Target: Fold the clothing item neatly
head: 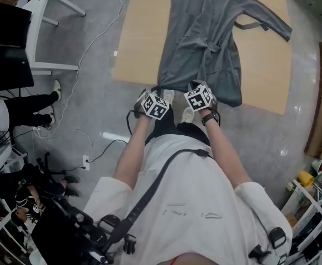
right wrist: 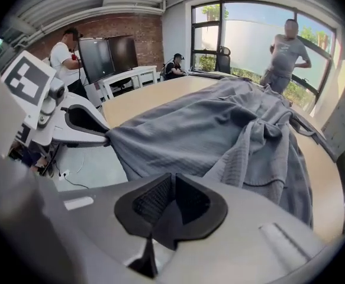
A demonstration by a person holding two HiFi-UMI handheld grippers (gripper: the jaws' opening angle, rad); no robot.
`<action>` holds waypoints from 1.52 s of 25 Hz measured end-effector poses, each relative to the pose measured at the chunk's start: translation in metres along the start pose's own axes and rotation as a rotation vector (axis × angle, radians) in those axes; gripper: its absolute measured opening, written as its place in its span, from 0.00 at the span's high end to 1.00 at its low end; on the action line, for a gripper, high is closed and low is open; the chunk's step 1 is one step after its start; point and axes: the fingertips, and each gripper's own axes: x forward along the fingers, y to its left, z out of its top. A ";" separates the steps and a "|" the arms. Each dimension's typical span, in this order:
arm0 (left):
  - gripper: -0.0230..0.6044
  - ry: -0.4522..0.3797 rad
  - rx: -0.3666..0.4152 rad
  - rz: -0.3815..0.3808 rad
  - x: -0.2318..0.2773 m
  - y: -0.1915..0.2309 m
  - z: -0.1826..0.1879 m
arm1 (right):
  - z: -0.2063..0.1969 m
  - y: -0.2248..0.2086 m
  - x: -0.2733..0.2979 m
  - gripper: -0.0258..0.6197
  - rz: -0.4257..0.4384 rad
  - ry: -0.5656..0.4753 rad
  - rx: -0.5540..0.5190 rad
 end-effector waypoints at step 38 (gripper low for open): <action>0.94 -0.258 0.053 0.346 -0.160 0.090 -0.003 | 0.042 0.109 -0.125 0.94 0.419 -0.295 -0.205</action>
